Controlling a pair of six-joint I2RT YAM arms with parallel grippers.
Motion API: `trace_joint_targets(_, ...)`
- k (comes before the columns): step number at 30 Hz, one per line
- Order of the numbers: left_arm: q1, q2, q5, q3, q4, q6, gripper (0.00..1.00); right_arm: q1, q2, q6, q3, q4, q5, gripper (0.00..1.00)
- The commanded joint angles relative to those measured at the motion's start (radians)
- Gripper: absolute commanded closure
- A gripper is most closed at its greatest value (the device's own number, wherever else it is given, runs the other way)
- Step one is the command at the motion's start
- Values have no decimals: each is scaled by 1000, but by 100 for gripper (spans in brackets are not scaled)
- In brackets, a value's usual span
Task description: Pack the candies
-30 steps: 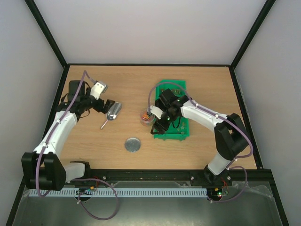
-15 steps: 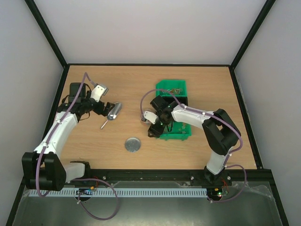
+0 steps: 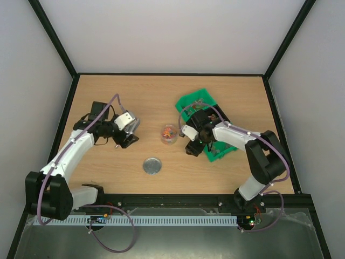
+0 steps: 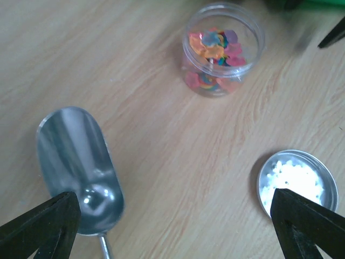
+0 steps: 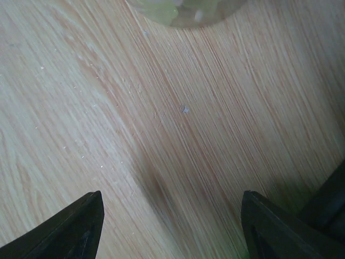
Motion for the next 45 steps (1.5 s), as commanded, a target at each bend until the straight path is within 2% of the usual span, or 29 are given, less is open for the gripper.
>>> trace_joint_targets(1, -13, 7, 24, -21, -46, 43, 0, -9, -78, -74, -21, -39, -57, 28)
trace_joint_targets(4, -39, 36, 36, -8, -98, 78, 1, -7, -103, -67, 8, -43, -139, 24)
trace_joint_targets(7, -116, 42, -24, -34, -107, 99, 6, -6, -134, -46, 11, -9, -212, 16)
trace_joint_targets(10, -203, 53, -79, -78, -65, 79, 17, -6, -158, -51, 4, 0, -276, 10)
trace_joint_targets(17, -349, 125, -198, -142, 63, 18, 28, -6, -283, -105, -90, 82, -291, 0)
trace_joint_targets(22, -390, 221, -232, -126, 115, -2, 35, -6, -399, -145, -177, 154, -277, 1)
trace_joint_targets(28, -432, 322, -269, -110, 154, -10, 42, -6, -444, -161, -202, 154, -252, 1)
trace_joint_targets(31, -438, 354, -287, -110, 179, -30, 51, -6, -472, -190, -222, 170, -239, 2)
trace_joint_targets(36, -448, 369, -301, -107, 187, -40, 71, -6, -528, -252, -252, 169, -248, 3)
trace_joint_targets(42, -441, 386, -190, -53, 88, -48, 97, -5, -552, -310, -260, 206, -262, 9)
trace_joint_targets(45, -410, 389, -35, 18, -19, -32, 98, -5, -559, -337, -256, 243, -291, 16)
